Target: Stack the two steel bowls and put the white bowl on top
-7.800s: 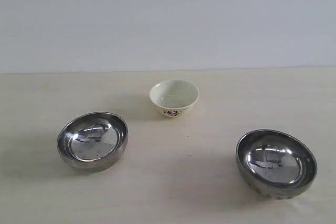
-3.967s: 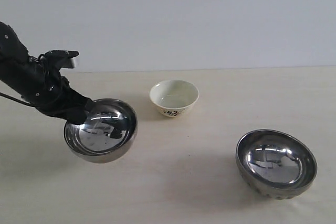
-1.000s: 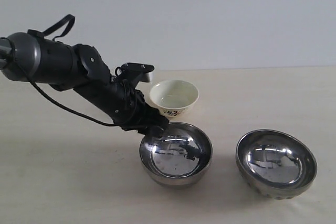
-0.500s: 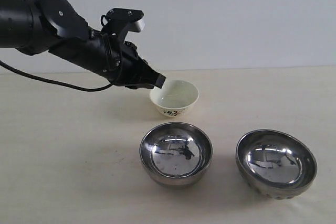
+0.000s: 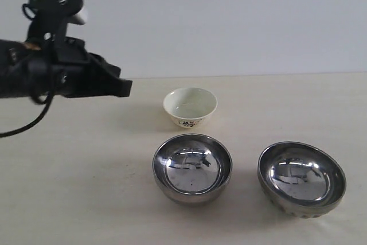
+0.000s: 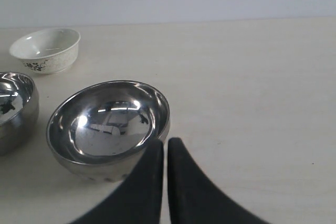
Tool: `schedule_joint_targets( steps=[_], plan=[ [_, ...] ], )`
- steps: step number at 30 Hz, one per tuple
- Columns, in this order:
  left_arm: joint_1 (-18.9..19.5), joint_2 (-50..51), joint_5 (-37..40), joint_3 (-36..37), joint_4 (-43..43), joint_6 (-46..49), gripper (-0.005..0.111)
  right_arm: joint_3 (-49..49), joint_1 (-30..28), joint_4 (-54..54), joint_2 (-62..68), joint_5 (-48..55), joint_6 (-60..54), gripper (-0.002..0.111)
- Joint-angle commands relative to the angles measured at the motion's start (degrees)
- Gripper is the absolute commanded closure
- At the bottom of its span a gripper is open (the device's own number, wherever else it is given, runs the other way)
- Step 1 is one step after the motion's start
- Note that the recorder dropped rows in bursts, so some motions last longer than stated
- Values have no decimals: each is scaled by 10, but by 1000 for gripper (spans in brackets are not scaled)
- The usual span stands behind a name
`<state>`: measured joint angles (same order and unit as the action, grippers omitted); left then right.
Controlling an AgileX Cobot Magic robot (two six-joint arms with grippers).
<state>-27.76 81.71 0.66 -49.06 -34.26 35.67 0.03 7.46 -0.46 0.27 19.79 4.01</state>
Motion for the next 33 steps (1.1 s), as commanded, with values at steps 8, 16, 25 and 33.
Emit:
schedule_joint_targets(
  steps=[8, 16, 25, 33],
  plan=[
    [-3, -290, -131, 280, -7, -38, 103, 0, -2, -1, -3, -2, -1, 108],
    [-3, -519, -36, 368, -8, -115, 103, 0, -2, -1, -3, -2, -1, 108],
    [-3, -691, -23, 380, -8, -151, 103, 0, -2, -1, -3, -2, -1, 108],
    [-3, -756, -23, 380, -6, -151, 103, 0, -2, -1, -3, -2, -1, 108]
  ],
)
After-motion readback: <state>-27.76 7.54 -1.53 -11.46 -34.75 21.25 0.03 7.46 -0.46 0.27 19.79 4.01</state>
